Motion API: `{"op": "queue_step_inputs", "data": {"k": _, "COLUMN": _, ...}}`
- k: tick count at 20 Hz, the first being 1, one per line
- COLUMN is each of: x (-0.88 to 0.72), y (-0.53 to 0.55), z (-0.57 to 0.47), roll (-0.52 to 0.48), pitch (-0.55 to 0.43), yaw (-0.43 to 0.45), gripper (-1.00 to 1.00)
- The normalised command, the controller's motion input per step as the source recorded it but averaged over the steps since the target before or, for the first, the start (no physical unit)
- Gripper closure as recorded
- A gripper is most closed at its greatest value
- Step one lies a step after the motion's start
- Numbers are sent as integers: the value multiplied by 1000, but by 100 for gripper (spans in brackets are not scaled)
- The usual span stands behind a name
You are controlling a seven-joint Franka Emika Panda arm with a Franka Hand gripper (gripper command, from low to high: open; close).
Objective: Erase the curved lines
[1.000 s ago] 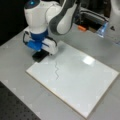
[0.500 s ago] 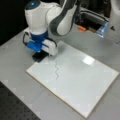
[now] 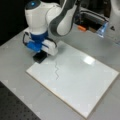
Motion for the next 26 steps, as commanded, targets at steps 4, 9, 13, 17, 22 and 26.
{"op": "queue_step_inputs", "data": {"k": 4, "x": -58, "y": 40, "z": 15, "roll": 5, "pitch": -105, "yaw": -140, "gripper": 100}}
{"op": "queue_step_inputs", "data": {"k": 9, "x": -264, "y": 43, "z": 382, "roll": -84, "pitch": 25, "yaw": -183, "gripper": 100}}
{"op": "queue_step_inputs", "data": {"k": 13, "x": -343, "y": 89, "z": 509, "roll": -136, "pitch": 98, "yaw": -122, "gripper": 100}}
{"op": "queue_step_inputs", "data": {"k": 17, "x": -231, "y": 110, "z": 318, "roll": -52, "pitch": 122, "yaw": -108, "gripper": 100}}
{"op": "queue_step_inputs", "data": {"k": 22, "x": -109, "y": 127, "z": 128, "roll": 89, "pitch": 87, "yaw": -183, "gripper": 100}}
{"op": "queue_step_inputs", "data": {"k": 26, "x": -44, "y": 222, "z": 70, "roll": 262, "pitch": 52, "yaw": -347, "gripper": 100}}
